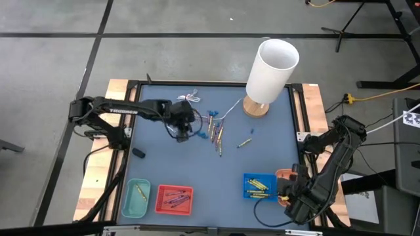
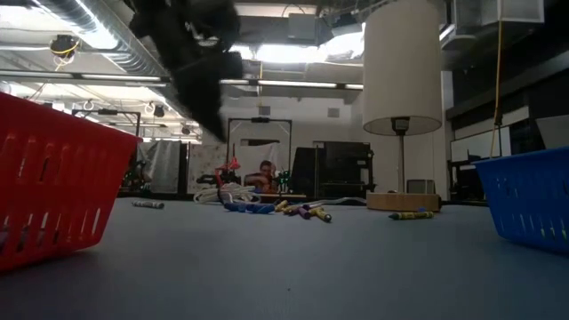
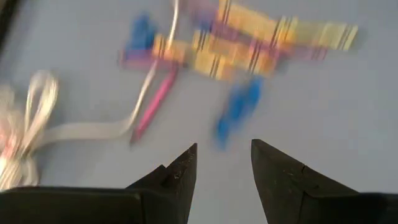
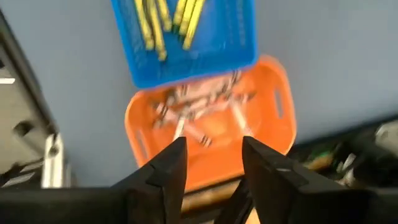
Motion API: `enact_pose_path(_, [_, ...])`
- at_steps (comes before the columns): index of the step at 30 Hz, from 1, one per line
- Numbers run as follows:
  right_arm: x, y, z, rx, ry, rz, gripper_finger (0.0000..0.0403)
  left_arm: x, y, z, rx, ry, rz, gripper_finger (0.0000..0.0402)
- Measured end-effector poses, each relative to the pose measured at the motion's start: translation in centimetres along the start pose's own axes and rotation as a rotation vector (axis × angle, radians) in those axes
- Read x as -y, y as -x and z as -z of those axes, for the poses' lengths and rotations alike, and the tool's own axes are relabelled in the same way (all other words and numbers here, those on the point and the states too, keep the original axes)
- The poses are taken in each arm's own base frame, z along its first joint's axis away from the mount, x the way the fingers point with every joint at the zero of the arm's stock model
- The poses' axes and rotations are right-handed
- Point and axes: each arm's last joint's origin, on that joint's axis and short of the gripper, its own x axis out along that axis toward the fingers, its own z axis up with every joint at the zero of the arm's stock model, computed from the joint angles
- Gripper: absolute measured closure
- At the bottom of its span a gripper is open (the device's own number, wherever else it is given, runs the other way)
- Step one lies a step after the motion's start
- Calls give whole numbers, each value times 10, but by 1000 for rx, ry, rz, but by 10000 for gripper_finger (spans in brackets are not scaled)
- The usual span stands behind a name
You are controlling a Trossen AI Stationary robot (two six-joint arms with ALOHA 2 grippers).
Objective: Sort crayons
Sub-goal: Put the gray crayon into the orange bin
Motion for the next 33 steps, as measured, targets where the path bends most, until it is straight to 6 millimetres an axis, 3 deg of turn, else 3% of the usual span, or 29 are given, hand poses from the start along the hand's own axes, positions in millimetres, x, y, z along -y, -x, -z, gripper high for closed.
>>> enact_pose_path(8, [4,1,-12,224,159,108,249,-40,-3,41,-431,-211,53,267])
enact_pose_path(19, [18,0,-52,266,172,101,249,-66,-25,52,-517,-368,169,267])
enact_pose_path(26, [22,0,-69,285,226,70,249,-68,-45,58,-605,-397,172,267])
enact_pose_path(33, [23,0,-74,293,232,56,249,-65,-58,63,-663,-415,181,267])
